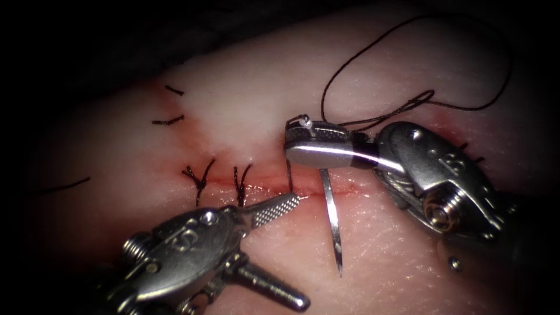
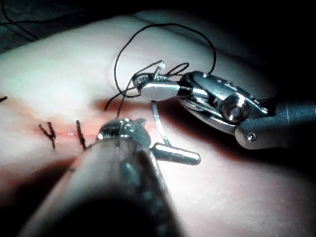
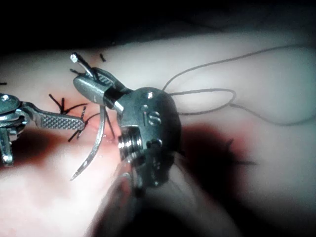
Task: Wound Closure
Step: Hand needle back to left end-effector with needle facing straight-on
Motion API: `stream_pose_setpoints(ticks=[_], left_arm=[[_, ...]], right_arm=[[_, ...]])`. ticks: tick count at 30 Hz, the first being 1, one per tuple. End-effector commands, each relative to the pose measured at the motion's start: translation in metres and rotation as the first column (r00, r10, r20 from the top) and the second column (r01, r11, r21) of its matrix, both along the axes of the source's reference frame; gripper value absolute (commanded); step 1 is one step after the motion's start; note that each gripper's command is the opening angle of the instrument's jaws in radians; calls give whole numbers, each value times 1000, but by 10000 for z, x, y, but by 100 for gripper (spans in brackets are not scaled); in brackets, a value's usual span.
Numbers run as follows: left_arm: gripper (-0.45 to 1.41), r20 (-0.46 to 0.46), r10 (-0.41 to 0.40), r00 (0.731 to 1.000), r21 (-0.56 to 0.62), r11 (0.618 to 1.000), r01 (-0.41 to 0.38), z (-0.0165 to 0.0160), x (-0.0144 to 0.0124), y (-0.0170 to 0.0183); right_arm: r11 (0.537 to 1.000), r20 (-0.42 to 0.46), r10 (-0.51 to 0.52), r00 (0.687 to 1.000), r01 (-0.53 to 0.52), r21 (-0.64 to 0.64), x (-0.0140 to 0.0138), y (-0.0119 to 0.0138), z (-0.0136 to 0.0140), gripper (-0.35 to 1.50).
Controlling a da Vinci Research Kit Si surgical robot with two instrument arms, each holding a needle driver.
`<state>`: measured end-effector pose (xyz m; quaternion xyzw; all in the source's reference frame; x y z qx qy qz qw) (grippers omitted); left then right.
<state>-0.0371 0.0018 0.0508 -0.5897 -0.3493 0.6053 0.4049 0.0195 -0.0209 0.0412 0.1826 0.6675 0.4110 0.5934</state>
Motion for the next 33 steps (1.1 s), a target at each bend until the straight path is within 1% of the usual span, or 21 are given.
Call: stream_pose_setpoints(ticks=[1,2,4,5,6,8,9,14,16,20,21,23,24,26,28,29,31,32,33], left_arm=[[109,0,-3,1000,-6,1000,3,5,-6,12],[109,-2,-6,1000,-1,1000,6,8,-6,13],[108,-10,-12,1000,17,1000,12,17,-2,14],[108,-10,-12,1000,17,1000,12,17,-2,14],[108,-10,-13,1000,29,999,14,18,0,14],[108,-12,-15,1000,29,999,15,18,0,15],[108,-16,-21,1000,43,999,22,18,-1,17],[108,-4,-35,999,91,995,35,15,-5,20],[108,22,-41,999,149,988,37,11,-6,20],[106,31,-50,998,170,984,45,6,-7,22],[101,32,-51,998,177,983,45,6,-7,24],[101,32,-51,998,177,983,45,6,-7,24],[99,38,-55,998,210,977,46,12,-9,27],[99,40,-57,998,230,972,46,17,-10,28],[94,43,-62,997,273,961,48,22,-11,29],[88,45,-66,997,305,951,49,25,-11,29],[86,45,-67,997,316,947,50,25,-11,29],[81,45,-69,997,327,944,50,26,-11,29],[66,47,-73,996,360,932,51,27,-11,29]], right_arm=[[1000,-22,21,1000,-22,-16,12,10,-3,-35],[999,-22,26,999,-26,-25,12,11,-6,-35],[992,-56,59,997,-64,-110,11,25,-23,-35],[992,-56,59,997,-64,-110,11,25,-23,-35],[986,-56,67,996,-75,-146,12,28,-32,-35],[985,-62,70,996,-79,-150,13,28,-35,-35],[980,-67,79,995,-89,-177,17,25,-42,-35],[972,-56,81,995,-91,-218,21,20,-44,-35],[969,-55,82,995,-93,-231,21,16,-39,-35],[966,-57,86,995,-97,-239,21,13,-33,-35],[965,-62,93,994,-105,-241,22,12,-32,-35],[964,-63,96,993,-108,-241,22,12,-32,-35],[963,-69,104,992,-118,-241,25,11,-35,-35],[959,-63,107,992,-119,-257,27,11,-36,-35],[959,-64,107,992,-120,-258,29,9,-37,-35],[958,-64,107,992,-121,-260,31,8,-36,-35],[958,-64,108,992,-121,-260,32,8,-36,-35],[958,-63,108,992,-121,-260,32,8,-36,-35],[958,-63,109,992,-122,-260,33,8,-36,-35]])
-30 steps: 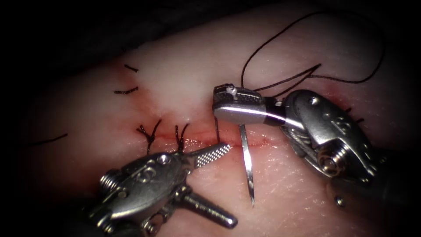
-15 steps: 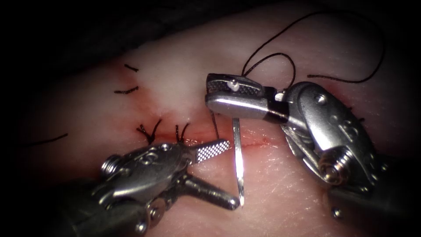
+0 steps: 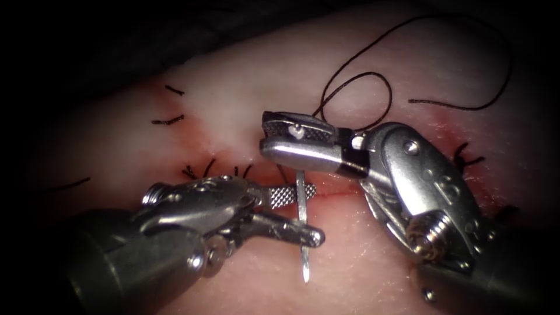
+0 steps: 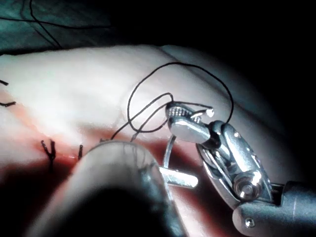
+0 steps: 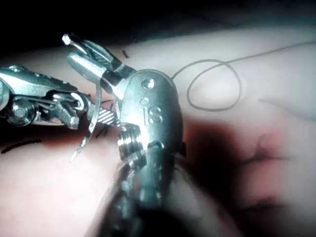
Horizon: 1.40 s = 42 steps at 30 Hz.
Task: Wound Closure
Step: Hand needle back to left end-effector with needle facing straight-on, then regrasp needle with right grippers
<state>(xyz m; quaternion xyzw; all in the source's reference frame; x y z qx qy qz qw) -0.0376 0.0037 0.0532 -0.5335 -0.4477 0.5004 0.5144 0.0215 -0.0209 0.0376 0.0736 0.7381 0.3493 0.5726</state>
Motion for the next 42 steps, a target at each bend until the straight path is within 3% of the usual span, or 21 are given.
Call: stream_pose_setpoints(ticks=[1,2,3,4,9,12,15,16,17,19,20,21,22,23,24,26,30,32,35,42], left_arm=[[66,0,-1,1000,-3,1000,1,2,-5,10],[49,2,-2,1000,9,1000,2,2,-5,10],[-20,6,-2,1000,31,1000,1,4,-4,10],[-45,5,-3,1000,42,999,3,5,-3,10],[-45,55,19,998,127,992,-26,7,0,5],[-45,60,50,997,135,989,-58,7,1,0],[-45,65,57,996,139,988,-66,7,2,-1],[-45,70,69,995,143,987,-78,8,2,-2],[-45,70,69,995,143,987,-78,8,2,-2],[-45,68,72,995,142,987,-81,9,2,-3],[-45,67,71,995,141,987,-80,9,2,-3],[-45,53,68,996,142,987,-75,11,2,-2],[-45,53,68,996,142,987,-75,12,2,-2],[-45,53,68,996,142,987,-75,12,2,-2],[-45,49,66,997,142,987,-72,14,3,-1],[-45,42,61,997,142,988,-66,15,4,0],[-45,40,59,997,142,988,-65,16,4,1],[-45,40,59,997,142,988,-64,16,4,0],[-45,39,59,997,140,988,-64,16,4,-3],[-45,38,62,997,134,989,-67,14,5,-5]], right_arm=[[1000,-4,1,1000,-1,-4,12,9,1,-35],[1000,-4,1,1000,-1,-4,12,9,1,-35],[1000,-6,-1,1000,1,-4,11,10,1,-35],[1000,-4,0,1000,0,-3,11,10,1,-35],[1000,-4,-10,1000,10,29,9,9,0,-35],[980,-71,-54,996,66,187,9,8,0,-35],[966,-99,-66,993,88,242,8,5,-1,-35],[953,-87,-103,991,123,277,5,2,-4,-8],[953,-87,-103,991,123,277,5,2,-4,-8],[942,-80,-121,989,140,305,2,-1,-5,14],[938,-69,-120,990,136,318,0,-2,-6,31],[933,-59,-121,991,134,335,-2,-3,-7,62],[928,-55,-117,992,129,350,-4,-4,-8,76],[928,-55,-117,992,129,350,-4,-4,-8,76],[919,-35,-108,994,113,378,-7,-6,-9,99],[914,-21,-101,995,101,394,-8,-8,-10,115],[905,32,-127,991,103,413,-10,-14,-12,118],[903,51,-135,990,102,417,-9,-17,-13,111],[923,164,-101,981,31,384,-3,-22,-13,116],[921,231,-49,972,-46,388,6,-17,-10,126]])
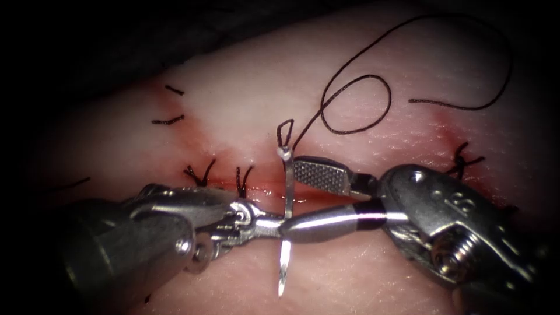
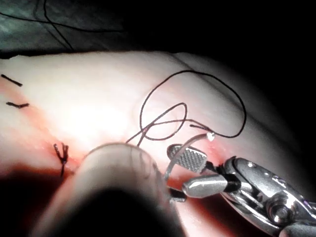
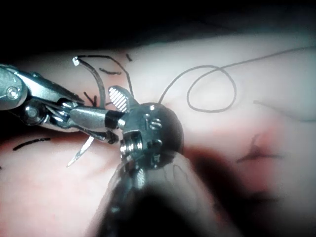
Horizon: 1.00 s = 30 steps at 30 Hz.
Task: Wound Closure
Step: Regrasp needle with right grippers
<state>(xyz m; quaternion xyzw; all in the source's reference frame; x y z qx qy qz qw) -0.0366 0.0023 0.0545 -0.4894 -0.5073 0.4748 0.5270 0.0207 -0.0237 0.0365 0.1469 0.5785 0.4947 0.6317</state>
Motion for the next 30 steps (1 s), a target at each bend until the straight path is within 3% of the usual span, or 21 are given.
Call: stream_pose_setpoints(ticks=[1,10,20,24,26,27,28,30], left_arm=[[-45,1,0,1000,-6,1000,0,2,-5,10],[-45,-11,1,1000,-42,999,-2,2,-5,8],[-45,-15,4,1000,-61,998,-5,2,-7,6],[-45,-15,5,1000,-61,998,-5,2,-7,6],[-45,-15,4,1000,-61,998,-5,2,-7,6],[-45,-15,5,1000,-67,998,-6,2,-7,6],[-45,-16,5,1000,-74,997,-6,2,-7,5],[-45,-16,6,1000,-80,997,-7,2,-7,5]], right_arm=[[1000,6,11,1000,-11,-3,16,11,2,126],[1000,47,13,999,-13,5,26,14,2,126],[1000,62,7,998,-8,23,34,14,1,108],[1000,66,3,998,-4,25,35,14,1,89],[1000,75,-7,997,5,30,37,14,1,74],[999,79,-18,997,16,33,38,13,1,31],[998,73,-47,996,45,36,38,12,1,-35],[997,82,-65,994,62,42,39,10,1,-35]])
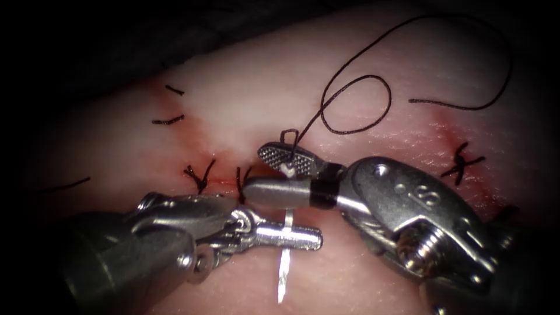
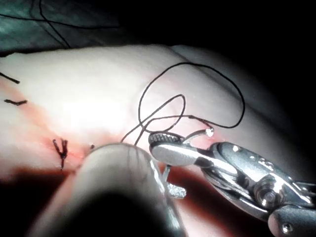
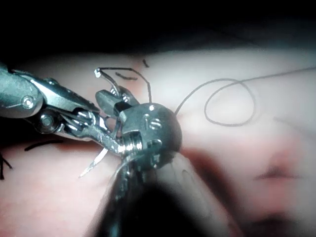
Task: Wound Closure
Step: Regrasp needle with right grippers, then place left grasper in wound to widen opening
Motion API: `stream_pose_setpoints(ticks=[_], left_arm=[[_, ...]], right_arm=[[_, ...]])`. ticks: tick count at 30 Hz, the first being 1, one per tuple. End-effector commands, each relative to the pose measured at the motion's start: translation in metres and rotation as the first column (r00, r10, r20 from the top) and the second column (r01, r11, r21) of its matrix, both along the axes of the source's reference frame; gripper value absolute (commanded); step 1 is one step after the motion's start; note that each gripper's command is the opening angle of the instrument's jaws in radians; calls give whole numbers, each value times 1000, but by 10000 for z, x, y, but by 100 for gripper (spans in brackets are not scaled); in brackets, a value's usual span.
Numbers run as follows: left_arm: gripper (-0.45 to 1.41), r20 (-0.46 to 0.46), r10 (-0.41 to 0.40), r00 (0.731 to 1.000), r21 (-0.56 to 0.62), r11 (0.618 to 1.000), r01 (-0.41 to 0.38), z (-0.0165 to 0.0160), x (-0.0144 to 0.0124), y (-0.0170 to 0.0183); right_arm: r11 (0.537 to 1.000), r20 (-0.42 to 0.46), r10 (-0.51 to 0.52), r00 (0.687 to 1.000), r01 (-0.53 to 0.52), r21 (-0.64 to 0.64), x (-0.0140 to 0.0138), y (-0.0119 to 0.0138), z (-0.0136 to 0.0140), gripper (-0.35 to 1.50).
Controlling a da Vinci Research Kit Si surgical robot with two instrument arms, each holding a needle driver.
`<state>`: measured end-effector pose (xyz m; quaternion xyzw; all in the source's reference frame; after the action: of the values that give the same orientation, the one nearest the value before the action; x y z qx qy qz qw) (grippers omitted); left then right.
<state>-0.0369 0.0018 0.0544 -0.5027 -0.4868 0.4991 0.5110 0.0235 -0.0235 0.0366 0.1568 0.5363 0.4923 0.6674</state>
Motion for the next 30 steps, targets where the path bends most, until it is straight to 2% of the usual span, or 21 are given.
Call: stream_pose_setpoints(ticks=[1,8,9,10,11,12,13,14,15,17,20,21,22,23,24,25,26,27,29,30], left_arm=[[-45,1,0,1000,-6,1000,0,2,-5,9],[-45,1,5,1000,-23,1000,-5,1,-2,9],[12,-4,6,1000,-63,998,-6,0,-1,9],[42,-13,0,1000,-75,997,-1,0,-1,10],[81,-26,-7,1000,-104,995,4,-1,0,10],[106,-32,-9,999,-128,992,5,-1,0,10],[121,-47,-16,999,-169,986,8,-1,0,9],[128,-75,-29,997,-245,969,9,-1,1,7],[128,-75,-29,997,-245,969,9,-1,1,7],[133,-81,-20,996,-321,947,-7,-2,8,0],[125,-125,6,992,-454,889,-63,-2,20,-8],[118,-147,4,989,-512,855,-79,-1,21,-7],[96,-171,-3,985,-614,783,-104,1,22,-4],[76,-183,-5,983,-676,727,-122,3,23,0],[76,-183,-5,983,-676,727,-122,3,23,0],[4,-164,17,986,-757,639,-136,12,23,9],[4,-164,17,986,-757,639,-136,12,23,9],[-40,-139,45,989,-758,638,-135,15,23,12],[-45,-152,77,985,-753,637,-166,20,21,16],[-45,-212,105,972,-753,616,-231,23,18,19]], right_arm=[[1000,3,-6,1000,6,-1,12,7,0,-35],[1000,20,-30,999,30,8,10,5,1,-35],[1000,21,-28,999,28,10,9,7,2,-35],[1000,21,-25,999,25,10,8,9,2,-35],[1000,19,-19,1000,19,10,7,11,3,-35],[1000,19,-15,1000,15,11,7,14,4,-35],[1000,12,-2,1000,2,14,6,17,5,-35],[1000,10,4,1000,-4,9,3,23,7,-35],[1000,10,4,1000,-4,9,3,23,7,-35],[1000,22,-5,1000,5,-17,-3,32,11,-35],[998,36,5,999,-2,-64,-18,47,19,-35],[998,40,3,999,-1,-68,-20,49,20,-35],[997,43,2,999,1,-72,-22,51,22,-35],[997,48,2,999,2,-83,-25,53,24,-35],[997,48,2,999,2,-83,-25,53,24,-35],[996,49,7,999,-2,-91,-31,58,29,-35],[996,49,7,999,-2,-91,-31,58,29,-35],[995,51,7,999,-2,-97,-33,59,31,-35],[995,50,8,999,-3,-98,-35,60,32,-35],[994,53,6,999,-1,-109,-36,60,32,-35]])
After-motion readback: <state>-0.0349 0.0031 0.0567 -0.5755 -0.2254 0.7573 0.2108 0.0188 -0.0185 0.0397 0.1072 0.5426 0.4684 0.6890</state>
